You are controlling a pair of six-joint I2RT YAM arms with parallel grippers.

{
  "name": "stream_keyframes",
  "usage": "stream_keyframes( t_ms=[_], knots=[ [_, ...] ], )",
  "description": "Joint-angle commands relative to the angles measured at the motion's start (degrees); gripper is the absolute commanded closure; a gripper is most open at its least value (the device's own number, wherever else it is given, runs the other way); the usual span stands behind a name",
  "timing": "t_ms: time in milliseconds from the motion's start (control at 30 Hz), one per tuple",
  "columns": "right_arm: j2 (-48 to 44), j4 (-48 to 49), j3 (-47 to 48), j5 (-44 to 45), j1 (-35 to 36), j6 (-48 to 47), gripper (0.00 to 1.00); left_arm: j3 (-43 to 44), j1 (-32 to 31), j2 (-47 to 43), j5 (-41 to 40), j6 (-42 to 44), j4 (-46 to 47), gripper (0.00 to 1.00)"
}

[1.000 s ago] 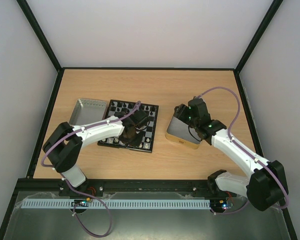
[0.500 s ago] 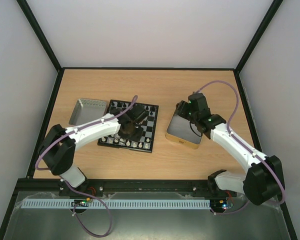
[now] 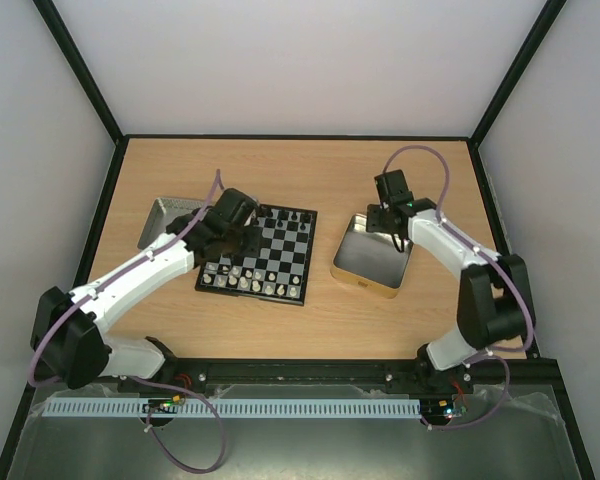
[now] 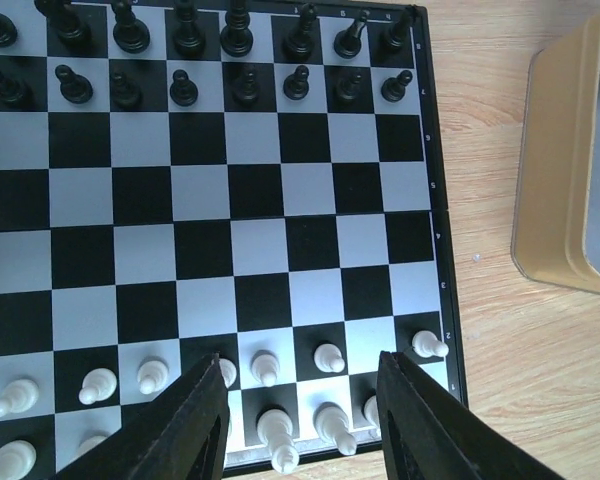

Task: Set up the chess pieces on the board
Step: Adjust the storage box at the center of the board.

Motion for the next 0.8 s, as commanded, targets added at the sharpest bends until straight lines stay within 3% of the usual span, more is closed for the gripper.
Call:
stream_keyframes(
  t_ms=[0, 200, 367, 500, 767],
  knots=[
    [7.15, -5.71, 6.73, 4.63, -0.99, -7.96, 0.39, -1.95, 1.56, -1.45, 2.11, 2.13, 2.00, 0.57],
    [16.87, -7.10, 13.89, 5.24, -2.06, -12.46, 0.36, -3.49, 3.54, -3.47, 3.28, 3.03, 3.09, 0.56],
    [21.98, -8.93, 17.96, 2.60, -2.41, -15.58, 0.40, -4.27, 4.61, -4.81, 3.64, 3.44, 3.50, 0.55],
    [23.09, -9.41, 18.65, 1.51, -2.91, -15.51, 0.48, -4.95, 4.90, -5.25, 3.99, 3.43, 3.88, 0.55],
    [21.95, -8.73, 15.19, 2.91, -3.90, -11.19, 0.75, -5.12, 4.97, -5.22, 4.32, 3.39, 4.11, 0.55]
  ],
)
